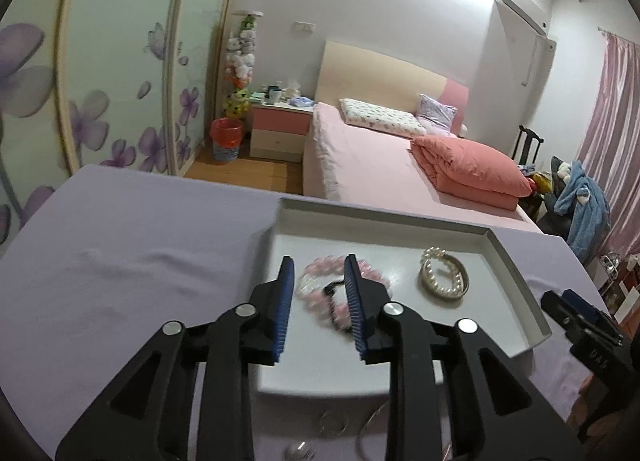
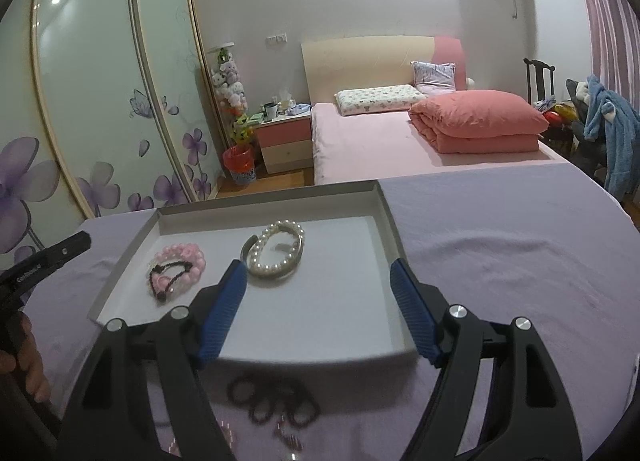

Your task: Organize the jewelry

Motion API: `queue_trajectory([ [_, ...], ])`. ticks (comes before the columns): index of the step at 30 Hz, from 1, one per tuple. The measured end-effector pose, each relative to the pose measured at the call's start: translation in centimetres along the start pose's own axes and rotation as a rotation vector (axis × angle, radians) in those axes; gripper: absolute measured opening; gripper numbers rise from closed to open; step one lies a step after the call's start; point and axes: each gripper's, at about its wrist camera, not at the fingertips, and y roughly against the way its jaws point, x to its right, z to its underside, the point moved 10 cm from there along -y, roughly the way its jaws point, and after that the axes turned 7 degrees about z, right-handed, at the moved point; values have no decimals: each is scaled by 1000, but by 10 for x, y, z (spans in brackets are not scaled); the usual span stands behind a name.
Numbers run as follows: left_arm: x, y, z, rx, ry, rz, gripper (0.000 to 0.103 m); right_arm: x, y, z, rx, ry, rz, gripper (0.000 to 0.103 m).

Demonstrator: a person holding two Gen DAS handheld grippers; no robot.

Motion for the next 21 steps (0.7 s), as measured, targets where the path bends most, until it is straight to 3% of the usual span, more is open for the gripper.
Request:
queue_trajectory([
  [7, -16, 31, 25, -20, 7, -31, 28, 8, 29, 23, -19, 8, -7, 69],
  [16, -23, 51, 67, -96, -35, -49, 41, 5, 41, 81, -170, 48, -48, 52],
  [21, -19, 50, 88, -146, -85, -50, 47, -9, 41, 109, -239, 115, -49, 50],
])
